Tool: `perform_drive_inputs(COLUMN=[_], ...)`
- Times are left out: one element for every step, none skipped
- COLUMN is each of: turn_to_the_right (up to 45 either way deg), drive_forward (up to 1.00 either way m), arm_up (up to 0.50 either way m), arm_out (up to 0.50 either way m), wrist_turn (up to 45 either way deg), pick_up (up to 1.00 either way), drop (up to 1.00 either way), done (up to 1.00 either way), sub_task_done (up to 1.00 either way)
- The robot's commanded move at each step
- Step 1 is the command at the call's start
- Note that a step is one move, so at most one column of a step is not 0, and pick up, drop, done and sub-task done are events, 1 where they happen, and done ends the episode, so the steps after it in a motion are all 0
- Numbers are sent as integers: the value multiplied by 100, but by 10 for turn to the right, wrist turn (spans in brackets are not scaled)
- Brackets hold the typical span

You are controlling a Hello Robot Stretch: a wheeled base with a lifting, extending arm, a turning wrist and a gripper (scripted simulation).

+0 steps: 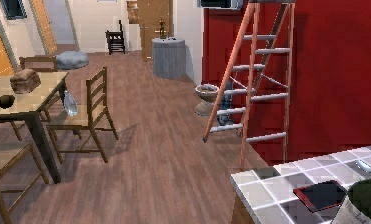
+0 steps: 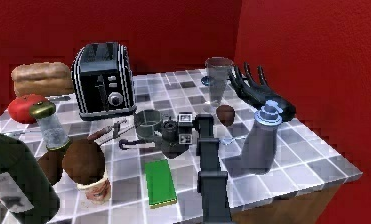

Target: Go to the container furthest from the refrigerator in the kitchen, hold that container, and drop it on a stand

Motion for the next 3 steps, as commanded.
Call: perform_drive_inputs(turn_to_the_right=[0, 0, 0], drive_forward=[0, 0, 0], arm_up=[0, 10, 6], arm_out=[0, 0, 0], wrist_turn=[0, 0, 0], pick_up=[100, 0, 0], drop=[0, 0, 0], done=[0, 0, 0], sub_task_done=[0, 0, 0])
